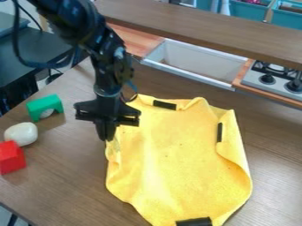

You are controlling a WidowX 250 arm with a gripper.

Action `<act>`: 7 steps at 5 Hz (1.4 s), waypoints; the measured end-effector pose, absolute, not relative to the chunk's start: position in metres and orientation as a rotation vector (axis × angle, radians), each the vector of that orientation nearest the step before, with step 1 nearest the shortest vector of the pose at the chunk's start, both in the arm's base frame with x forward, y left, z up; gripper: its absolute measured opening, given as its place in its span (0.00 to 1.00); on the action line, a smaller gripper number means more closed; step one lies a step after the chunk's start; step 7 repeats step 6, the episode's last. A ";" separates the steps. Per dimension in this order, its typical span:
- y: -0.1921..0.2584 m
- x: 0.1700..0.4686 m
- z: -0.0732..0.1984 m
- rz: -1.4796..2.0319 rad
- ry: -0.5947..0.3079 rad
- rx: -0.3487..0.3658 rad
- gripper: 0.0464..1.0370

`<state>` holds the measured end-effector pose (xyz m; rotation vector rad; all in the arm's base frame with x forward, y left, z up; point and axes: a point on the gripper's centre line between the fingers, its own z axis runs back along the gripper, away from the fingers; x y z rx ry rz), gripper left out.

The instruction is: Unfold the cloth from top right to top left

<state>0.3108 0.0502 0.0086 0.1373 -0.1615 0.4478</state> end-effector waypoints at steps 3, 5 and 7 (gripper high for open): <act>0.042 0.322 -0.003 0.347 -0.143 0.245 0.17; 0.038 0.324 0.041 0.370 -0.242 0.136 0.74; 0.028 0.324 0.057 0.345 -0.251 0.063 0.95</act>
